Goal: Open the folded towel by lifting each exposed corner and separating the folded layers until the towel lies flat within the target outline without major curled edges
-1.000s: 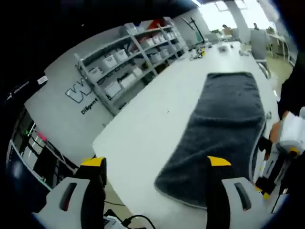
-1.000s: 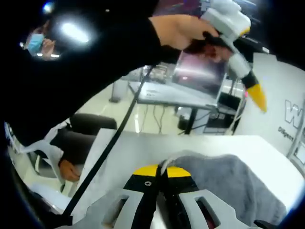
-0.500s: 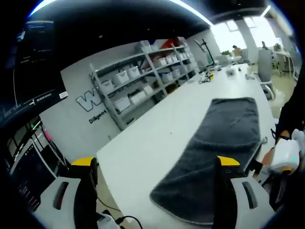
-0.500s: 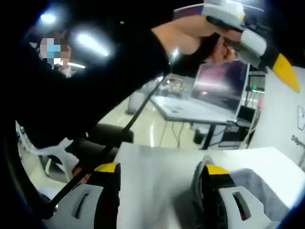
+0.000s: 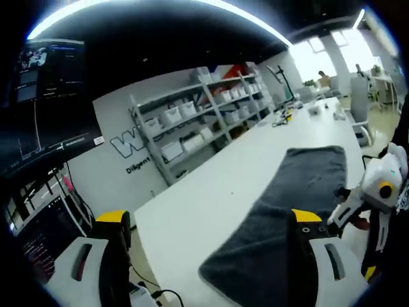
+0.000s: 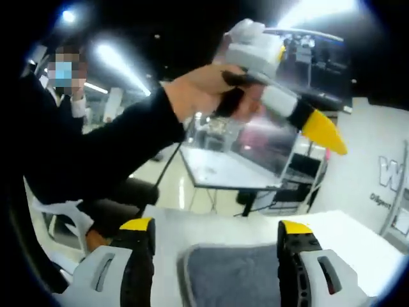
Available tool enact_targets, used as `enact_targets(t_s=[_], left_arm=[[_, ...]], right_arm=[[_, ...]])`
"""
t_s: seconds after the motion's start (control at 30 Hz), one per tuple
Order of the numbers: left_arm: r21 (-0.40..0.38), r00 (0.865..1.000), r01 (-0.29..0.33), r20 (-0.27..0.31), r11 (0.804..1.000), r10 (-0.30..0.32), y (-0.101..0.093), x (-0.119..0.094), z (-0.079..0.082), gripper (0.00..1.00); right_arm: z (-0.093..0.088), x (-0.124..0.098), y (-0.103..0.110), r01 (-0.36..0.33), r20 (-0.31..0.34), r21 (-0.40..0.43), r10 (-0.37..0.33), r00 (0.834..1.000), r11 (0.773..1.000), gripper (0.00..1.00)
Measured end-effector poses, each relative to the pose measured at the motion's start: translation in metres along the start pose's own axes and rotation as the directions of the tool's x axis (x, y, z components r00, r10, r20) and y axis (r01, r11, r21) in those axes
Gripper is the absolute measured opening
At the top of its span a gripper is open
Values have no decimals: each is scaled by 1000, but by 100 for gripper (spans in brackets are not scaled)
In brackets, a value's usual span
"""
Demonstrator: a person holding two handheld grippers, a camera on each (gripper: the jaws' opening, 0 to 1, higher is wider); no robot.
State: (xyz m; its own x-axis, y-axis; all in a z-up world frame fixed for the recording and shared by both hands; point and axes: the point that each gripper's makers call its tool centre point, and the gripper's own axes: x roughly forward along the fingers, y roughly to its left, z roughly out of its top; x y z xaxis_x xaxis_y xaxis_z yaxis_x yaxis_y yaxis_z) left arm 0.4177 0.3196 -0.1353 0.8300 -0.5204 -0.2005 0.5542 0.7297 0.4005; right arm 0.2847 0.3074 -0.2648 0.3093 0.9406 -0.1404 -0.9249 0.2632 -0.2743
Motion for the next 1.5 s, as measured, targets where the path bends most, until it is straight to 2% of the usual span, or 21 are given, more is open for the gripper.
enact_targets(t_s=[0.1,0.13,0.2,0.27,0.33,0.4,0.5,0.53,0.6,0.67,0.73,0.93,1.03,1.27,1.3,1.37,1.5], left_arm=[[-32,998,-33,44,999,34,2,-4,13,100],[-35,998,-45,53,998,47,4,-4,15,100],[-20,996,-71,51,997,72,7,-1,16,100],[-9,997,-75,29,997,75,6,2,11,100],[-17,997,-71,22,997,72,5,4,10,100],[-33,997,-66,32,997,67,4,5,12,100],[-25,996,-73,56,997,74,2,8,18,100],[-1,992,-121,46,993,121,9,8,16,100],[44,987,-159,-1,986,159,11,10,9,100],[34,988,-157,-7,987,157,6,12,8,100],[11,989,-150,3,989,150,2,12,11,100],[-32,990,-139,33,990,140,-8,14,15,100],[-45,983,-176,52,983,178,-5,13,16,100],[-104,984,-165,50,981,171,-13,15,4,100],[-105,980,-181,61,978,188,-10,15,4,100],[-136,964,-244,71,960,255,1,12,4,100],[-164,958,-266,68,950,280,4,12,-1,100]], right_arm=[[10,-21,-32,79,12,-5,-79,997,997,99],[12,-26,-39,96,15,-9,-96,995,995,99],[21,-41,-56,139,51,-74,-136,989,987,100],[21,-54,-82,193,13,-79,-192,981,978,100],[26,-68,-99,211,-6,-62,-212,977,976,100],[33,-86,-116,243,4,-74,-244,970,967,100],[34,-108,-136,299,-18,-116,-303,953,947,100],[34,-115,-141,305,-20,-112,-309,951,946,100],[35,-129,-151,311,-21,-78,-314,949,947,100],[34,-144,-162,328,-25,-60,-329,944,943,100],[33,-161,-175,360,-26,-61,-362,932,931,100],[26,-216,-208,459,-42,-70,-462,886,886,100],[23,-248,-220,513,-43,-68,-516,855,856,100],[15,-320,-245,620,-57,-91,-626,778,779,100],[13,-329,-247,634,-60,-98,-640,766,767,100],[7,-350,-253,659,-75,-106,-667,741,744,100],[0,-383,-261,700,-92,-127,-711,697,703,100]])
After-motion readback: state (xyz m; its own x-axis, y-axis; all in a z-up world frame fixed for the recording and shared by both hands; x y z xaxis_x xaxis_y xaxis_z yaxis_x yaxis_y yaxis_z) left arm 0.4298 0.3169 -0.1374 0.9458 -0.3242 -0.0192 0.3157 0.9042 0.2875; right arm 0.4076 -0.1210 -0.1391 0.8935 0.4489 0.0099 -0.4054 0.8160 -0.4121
